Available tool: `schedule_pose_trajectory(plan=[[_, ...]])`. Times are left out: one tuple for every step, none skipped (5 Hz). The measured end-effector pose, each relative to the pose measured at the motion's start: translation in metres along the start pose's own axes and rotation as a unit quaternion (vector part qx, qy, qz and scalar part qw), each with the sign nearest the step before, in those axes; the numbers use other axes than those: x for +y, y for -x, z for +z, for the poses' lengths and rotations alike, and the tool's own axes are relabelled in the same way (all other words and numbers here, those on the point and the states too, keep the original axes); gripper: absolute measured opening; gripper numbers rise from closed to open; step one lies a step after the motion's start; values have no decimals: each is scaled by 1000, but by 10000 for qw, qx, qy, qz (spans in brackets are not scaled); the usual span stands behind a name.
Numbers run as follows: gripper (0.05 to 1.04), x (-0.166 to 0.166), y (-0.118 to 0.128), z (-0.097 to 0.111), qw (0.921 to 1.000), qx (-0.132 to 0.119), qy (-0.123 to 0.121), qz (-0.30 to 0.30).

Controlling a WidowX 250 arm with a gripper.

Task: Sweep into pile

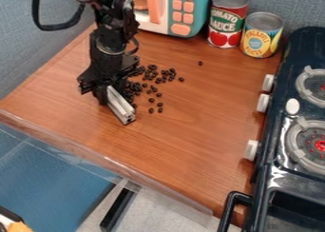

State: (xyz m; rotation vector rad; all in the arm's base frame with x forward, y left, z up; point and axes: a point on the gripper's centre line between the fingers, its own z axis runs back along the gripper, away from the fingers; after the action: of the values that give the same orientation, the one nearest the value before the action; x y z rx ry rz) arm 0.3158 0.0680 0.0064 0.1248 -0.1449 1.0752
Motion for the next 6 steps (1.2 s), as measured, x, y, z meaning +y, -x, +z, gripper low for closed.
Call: schedule_pose_trajectory(plan=[[380, -19, 16, 3, 10000, 38, 48, -73], [380, -29, 18, 4, 10000, 41, 18, -66], [380, -43, 21, 5, 10000, 81, 13, -26], [379, -52, 23, 6, 9999, 140, -21, -17], [379, -67, 26, 7, 9998, 169, 23, 30], [379, -72, 26, 8, 9998, 204, -35, 56]])
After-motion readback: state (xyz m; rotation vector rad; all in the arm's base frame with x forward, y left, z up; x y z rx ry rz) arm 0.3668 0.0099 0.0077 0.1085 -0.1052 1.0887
